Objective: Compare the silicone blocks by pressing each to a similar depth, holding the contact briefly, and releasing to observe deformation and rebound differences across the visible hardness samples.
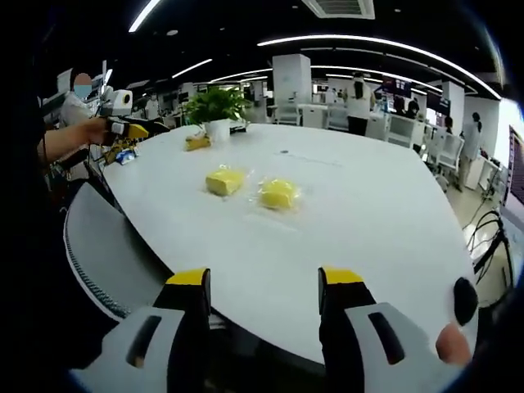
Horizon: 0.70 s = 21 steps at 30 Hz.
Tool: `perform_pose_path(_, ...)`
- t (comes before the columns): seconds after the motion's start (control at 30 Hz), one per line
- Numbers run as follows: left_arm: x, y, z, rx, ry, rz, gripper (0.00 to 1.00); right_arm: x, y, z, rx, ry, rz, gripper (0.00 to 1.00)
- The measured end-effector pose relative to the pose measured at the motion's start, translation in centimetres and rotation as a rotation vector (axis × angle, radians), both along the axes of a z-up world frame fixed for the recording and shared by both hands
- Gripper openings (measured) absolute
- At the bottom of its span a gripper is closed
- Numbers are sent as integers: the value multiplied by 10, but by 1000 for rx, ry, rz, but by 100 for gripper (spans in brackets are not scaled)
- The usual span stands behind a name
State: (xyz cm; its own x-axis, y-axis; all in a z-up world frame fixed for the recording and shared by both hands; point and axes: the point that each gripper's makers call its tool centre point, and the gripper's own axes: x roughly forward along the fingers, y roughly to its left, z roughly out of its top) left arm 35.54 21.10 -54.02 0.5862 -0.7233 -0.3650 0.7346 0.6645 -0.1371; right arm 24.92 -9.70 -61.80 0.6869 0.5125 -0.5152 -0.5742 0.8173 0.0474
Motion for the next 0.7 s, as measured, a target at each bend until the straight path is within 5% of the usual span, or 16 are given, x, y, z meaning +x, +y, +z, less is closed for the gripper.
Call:
perform_pose_path(0.23, 42, -34, -5, -7, 30, -25, 57, -3, -2, 4, 19, 4, -8, 44)
perform_pose_path(0.4, 74, -60, -9, -126, 116, 6, 57, 0, -1, 14, 45, -17, -26, 46)
perform_pose_path(0.5, 92, -70, -20, -100, 115, 17, 57, 1, -1, 18, 45, -26, -27, 47)
perform_pose_path(0.7, 111, -86, -63, -55, 248, 59, 50, 1, -7, 22, 47, -33, -43, 47)
